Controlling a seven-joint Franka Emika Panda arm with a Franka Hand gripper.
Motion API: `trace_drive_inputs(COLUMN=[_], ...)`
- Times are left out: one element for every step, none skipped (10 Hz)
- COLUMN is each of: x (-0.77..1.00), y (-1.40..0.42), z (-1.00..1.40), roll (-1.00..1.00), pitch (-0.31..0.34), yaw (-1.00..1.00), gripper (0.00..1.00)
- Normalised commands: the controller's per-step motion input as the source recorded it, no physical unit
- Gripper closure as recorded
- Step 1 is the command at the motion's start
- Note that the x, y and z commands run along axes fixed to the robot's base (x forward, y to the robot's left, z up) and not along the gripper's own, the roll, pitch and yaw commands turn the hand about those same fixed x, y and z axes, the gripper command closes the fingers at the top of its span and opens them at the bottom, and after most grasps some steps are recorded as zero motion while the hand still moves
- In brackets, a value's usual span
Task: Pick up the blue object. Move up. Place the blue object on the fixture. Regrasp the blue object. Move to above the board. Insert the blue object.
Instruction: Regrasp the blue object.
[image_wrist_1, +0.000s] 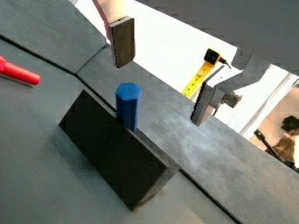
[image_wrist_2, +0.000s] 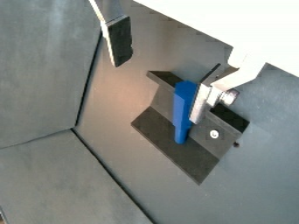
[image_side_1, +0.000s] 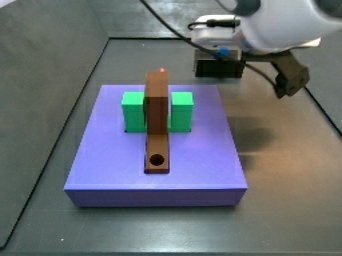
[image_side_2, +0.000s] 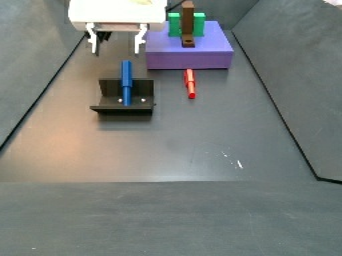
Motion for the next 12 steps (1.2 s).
trace_drive_inputs(x=[-0.2,-0.23,-0.19,-0.11,-0.11,-0.06,0.0,0.0,0.0,0.0,0.0,0.0], y=[0.0,0.0,0.03,0.08,0.12,0.16,0.19,0.17,0.11,0.13,0.14,0.08], z=[0.0,-0.09,-0.21,-0.25,-0.26,-0.25,-0.22,-0.13,-0.07,-0.07,-0.06,-0.1], roll=[0.01,0.0,0.0,0.0,-0.07,-0.12,-0.24,-0.36,-0.19,-0.04,0.0,0.0], pitch=[-0.051,-0.06,-0.094,-0.117,-0.149,-0.143,-0.151,-0.174,-0.134,-0.077,-0.054,-0.057], yaw=[0.0,0.0,0.0,0.0,0.0,0.0,0.0,0.0,0.02,0.02,0.01,0.03], gripper=[0.0,0.0,0.0,0.0,0.0,0.0,0.0,0.0,0.0,0.0,0.0,0.0])
